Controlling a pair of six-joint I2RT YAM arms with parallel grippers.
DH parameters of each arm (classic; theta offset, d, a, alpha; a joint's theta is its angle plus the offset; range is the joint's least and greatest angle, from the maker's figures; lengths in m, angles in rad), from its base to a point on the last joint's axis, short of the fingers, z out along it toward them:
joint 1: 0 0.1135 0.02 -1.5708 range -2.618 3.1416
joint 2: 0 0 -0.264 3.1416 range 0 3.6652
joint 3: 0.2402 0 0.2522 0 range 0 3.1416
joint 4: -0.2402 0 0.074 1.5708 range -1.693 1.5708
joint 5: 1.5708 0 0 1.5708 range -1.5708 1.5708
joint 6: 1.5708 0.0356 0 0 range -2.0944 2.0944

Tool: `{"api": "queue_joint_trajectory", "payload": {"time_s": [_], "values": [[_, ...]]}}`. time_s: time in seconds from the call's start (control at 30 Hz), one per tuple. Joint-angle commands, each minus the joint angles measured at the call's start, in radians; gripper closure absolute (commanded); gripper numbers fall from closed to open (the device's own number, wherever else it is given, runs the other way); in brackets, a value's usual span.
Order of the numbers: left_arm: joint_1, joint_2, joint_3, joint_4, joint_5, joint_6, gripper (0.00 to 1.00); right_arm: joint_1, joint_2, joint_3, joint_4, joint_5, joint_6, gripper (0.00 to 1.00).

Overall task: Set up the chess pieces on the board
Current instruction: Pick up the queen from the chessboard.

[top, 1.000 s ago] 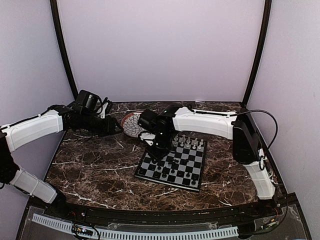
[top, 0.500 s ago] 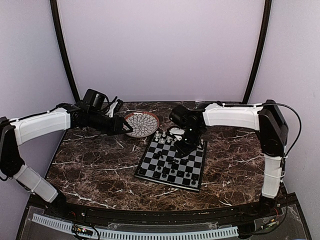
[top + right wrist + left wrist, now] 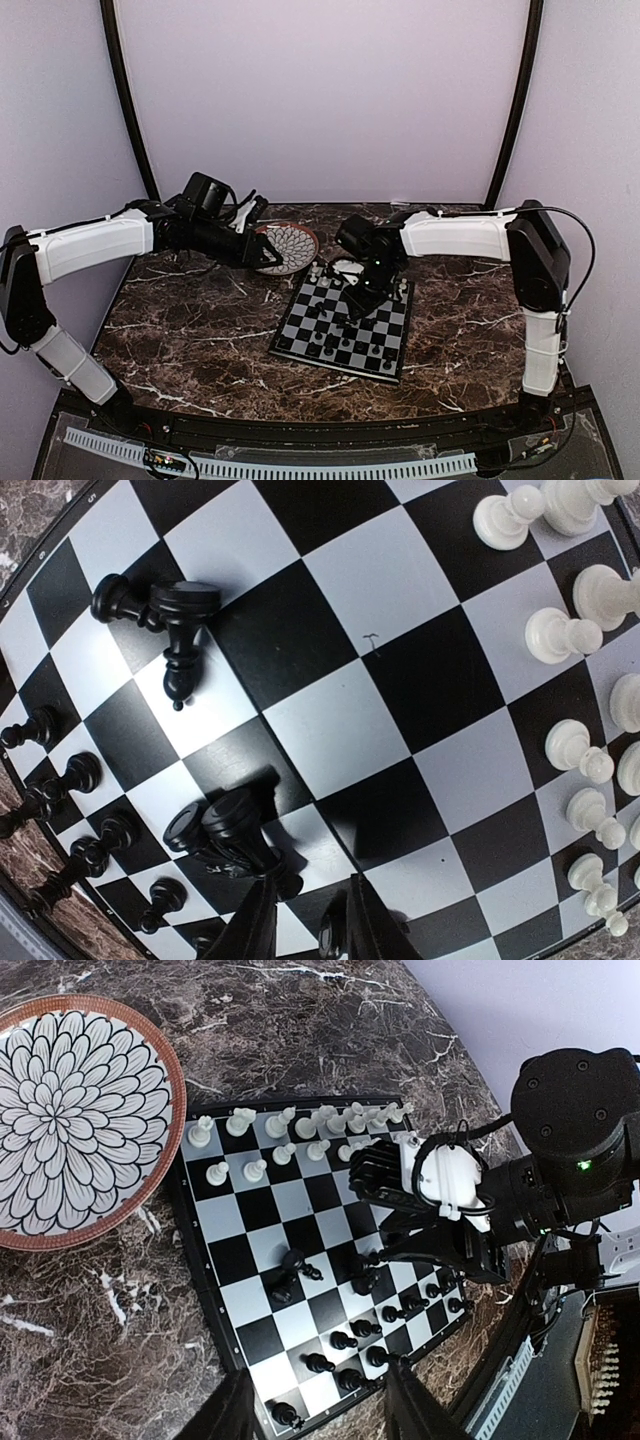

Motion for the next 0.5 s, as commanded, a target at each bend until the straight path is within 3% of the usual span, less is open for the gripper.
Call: {"api": "queue_joint_trajectory", "payload": {"time_s": [0.0, 0.47], "values": [[-0.001, 0.005, 0.022, -0.012, 0.002, 0.018, 0.53, -0.007, 0.025, 0.022, 0.029, -0.04, -0.012, 0.74], [-0.003, 0.034, 0.026, 0.006, 0.024, 0.006, 0.53, -0.007, 0.091, 0.044, 0.024, -0.078, -0.012, 0.76]]}}
